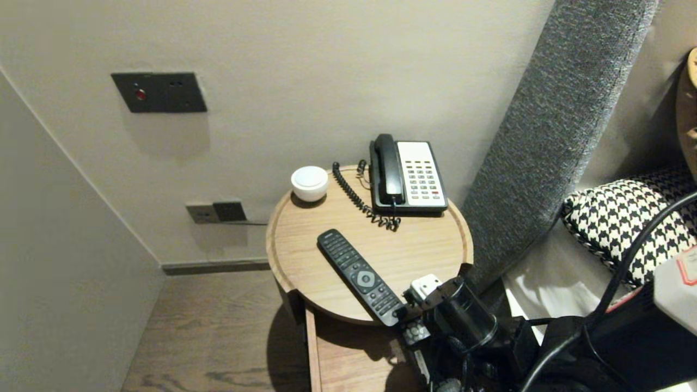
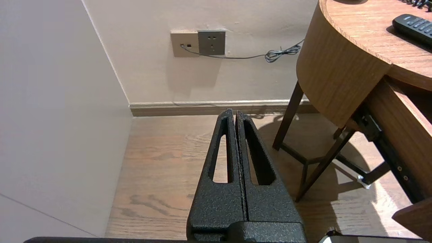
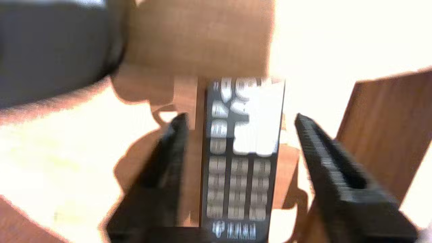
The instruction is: Put the remote controls on the table in the drawer one by one
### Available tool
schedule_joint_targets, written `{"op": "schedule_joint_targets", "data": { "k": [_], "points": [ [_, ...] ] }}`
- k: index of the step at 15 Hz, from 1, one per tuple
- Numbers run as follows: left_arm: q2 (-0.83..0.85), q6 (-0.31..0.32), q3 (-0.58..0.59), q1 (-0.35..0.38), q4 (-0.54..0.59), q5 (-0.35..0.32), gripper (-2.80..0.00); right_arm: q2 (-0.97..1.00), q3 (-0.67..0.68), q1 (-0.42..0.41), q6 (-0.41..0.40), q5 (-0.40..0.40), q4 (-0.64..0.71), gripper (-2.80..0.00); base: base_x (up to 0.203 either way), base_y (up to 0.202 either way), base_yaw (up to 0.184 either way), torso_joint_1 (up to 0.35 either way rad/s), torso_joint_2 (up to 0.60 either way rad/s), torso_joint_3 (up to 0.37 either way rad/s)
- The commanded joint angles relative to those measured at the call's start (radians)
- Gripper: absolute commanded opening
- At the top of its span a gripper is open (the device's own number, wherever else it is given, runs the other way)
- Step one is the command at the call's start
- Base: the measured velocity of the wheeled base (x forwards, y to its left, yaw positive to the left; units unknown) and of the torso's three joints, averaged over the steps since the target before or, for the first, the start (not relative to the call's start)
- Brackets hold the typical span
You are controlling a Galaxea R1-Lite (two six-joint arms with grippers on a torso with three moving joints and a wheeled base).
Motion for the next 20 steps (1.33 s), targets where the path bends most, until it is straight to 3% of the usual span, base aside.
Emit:
{"op": "schedule_joint_targets", "data": {
  "k": [1,9,13,15,17,20],
  "points": [
    [0.000,0.000,0.000,0.000,0.000,0.000,-2.80,-0.118,0.021,0.004,0.000,-0.015,-0.001,-2.80,0.000,0.000,0.000,0.000,0.00,0.000],
    [0.000,0.000,0.000,0.000,0.000,0.000,-2.80,-0.301,0.016,-0.005,0.003,-0.027,0.177,-2.80,0.000,0.000,0.000,0.000,0.00,0.000],
    [0.000,0.000,0.000,0.000,0.000,0.000,-2.80,-0.303,0.015,-0.007,0.003,-0.027,0.183,-2.80,0.000,0.000,0.000,0.000,0.00,0.000],
    [0.000,0.000,0.000,0.000,0.000,0.000,-2.80,-0.379,-0.013,-0.035,0.003,-0.028,0.264,-2.80,0.000,0.000,0.000,0.000,0.00,0.000],
    [0.000,0.000,0.000,0.000,0.000,0.000,-2.80,-0.418,-0.077,-0.070,0.002,-0.028,0.362,-2.80,0.000,0.000,0.000,0.000,0.00,0.000],
    [0.000,0.000,0.000,0.000,0.000,0.000,-2.80,-0.436,-0.287,-0.121,0.000,-0.024,0.577,-2.80,0.000,0.000,0.000,0.000,0.00,0.000]
  ]
}}
